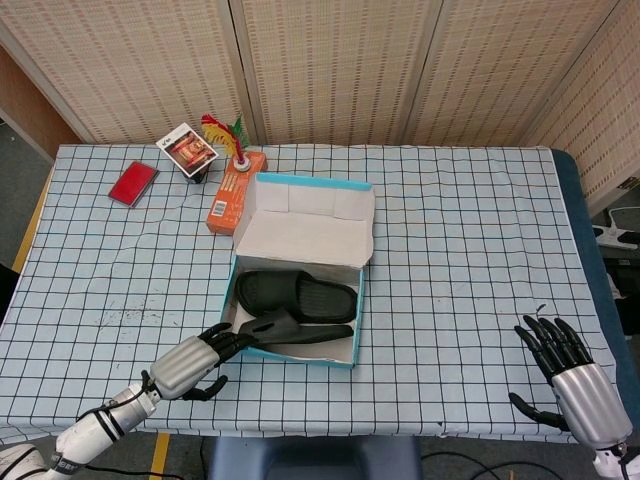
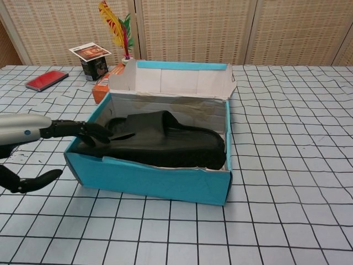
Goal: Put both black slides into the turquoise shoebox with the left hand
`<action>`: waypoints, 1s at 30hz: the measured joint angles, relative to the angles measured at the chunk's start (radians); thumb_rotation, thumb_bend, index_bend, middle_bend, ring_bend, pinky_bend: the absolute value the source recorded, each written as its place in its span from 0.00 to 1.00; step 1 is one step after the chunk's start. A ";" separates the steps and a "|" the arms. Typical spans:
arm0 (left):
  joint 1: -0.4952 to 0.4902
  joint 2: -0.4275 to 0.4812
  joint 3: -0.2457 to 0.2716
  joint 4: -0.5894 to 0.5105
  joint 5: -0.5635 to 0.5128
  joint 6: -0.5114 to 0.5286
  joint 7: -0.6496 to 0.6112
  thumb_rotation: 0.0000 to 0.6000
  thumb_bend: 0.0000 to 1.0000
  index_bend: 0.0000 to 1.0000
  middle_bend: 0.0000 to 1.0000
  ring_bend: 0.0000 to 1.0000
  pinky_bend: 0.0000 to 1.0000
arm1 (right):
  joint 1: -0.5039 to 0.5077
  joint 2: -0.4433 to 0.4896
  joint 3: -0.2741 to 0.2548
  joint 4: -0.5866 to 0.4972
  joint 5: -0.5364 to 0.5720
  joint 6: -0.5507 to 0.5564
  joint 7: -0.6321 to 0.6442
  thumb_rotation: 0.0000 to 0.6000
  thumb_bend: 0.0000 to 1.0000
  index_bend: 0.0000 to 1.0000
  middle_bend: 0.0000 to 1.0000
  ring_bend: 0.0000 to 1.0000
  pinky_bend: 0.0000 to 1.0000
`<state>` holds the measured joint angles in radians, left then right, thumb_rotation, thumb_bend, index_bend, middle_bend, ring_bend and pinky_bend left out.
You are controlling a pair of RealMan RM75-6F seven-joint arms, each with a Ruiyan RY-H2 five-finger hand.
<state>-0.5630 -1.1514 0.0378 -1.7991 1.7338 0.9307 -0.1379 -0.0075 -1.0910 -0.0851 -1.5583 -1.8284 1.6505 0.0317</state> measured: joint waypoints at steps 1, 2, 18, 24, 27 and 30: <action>-0.004 -0.005 0.003 0.004 -0.005 -0.003 -0.001 1.00 0.58 0.00 0.08 0.12 0.07 | 0.000 0.000 0.000 0.000 0.000 0.000 0.000 0.79 0.16 0.00 0.00 0.00 0.00; -0.005 -0.007 0.004 0.006 -0.006 -0.004 -0.002 1.00 0.58 0.00 0.08 0.12 0.07 | 0.000 0.000 0.000 0.000 0.000 0.000 -0.001 0.79 0.16 0.00 0.00 0.00 0.00; -0.055 -0.057 0.048 0.080 -0.041 -0.058 -0.070 1.00 0.59 0.00 0.08 0.12 0.07 | 0.000 0.001 0.005 0.001 0.009 0.002 0.001 0.79 0.16 0.00 0.00 0.00 0.00; -0.060 -0.055 0.054 0.084 -0.043 -0.044 -0.080 1.00 0.58 0.00 0.09 0.12 0.07 | -0.001 0.000 0.005 -0.001 0.010 0.000 -0.003 0.79 0.16 0.00 0.00 0.00 0.00; -0.059 -0.047 0.053 0.070 -0.031 -0.012 -0.090 1.00 0.58 0.00 0.10 0.10 0.07 | -0.001 -0.001 0.004 -0.002 0.008 0.001 -0.004 0.79 0.16 0.00 0.00 0.00 0.00; -0.056 -0.039 0.053 0.055 -0.010 0.030 -0.106 1.00 0.59 0.00 0.10 0.10 0.07 | -0.001 0.000 0.003 -0.002 0.005 0.001 -0.004 0.79 0.16 0.00 0.00 0.00 0.00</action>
<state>-0.6195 -1.1902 0.0907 -1.7442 1.7241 0.9608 -0.2434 -0.0087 -1.0912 -0.0825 -1.5601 -1.8231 1.6520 0.0278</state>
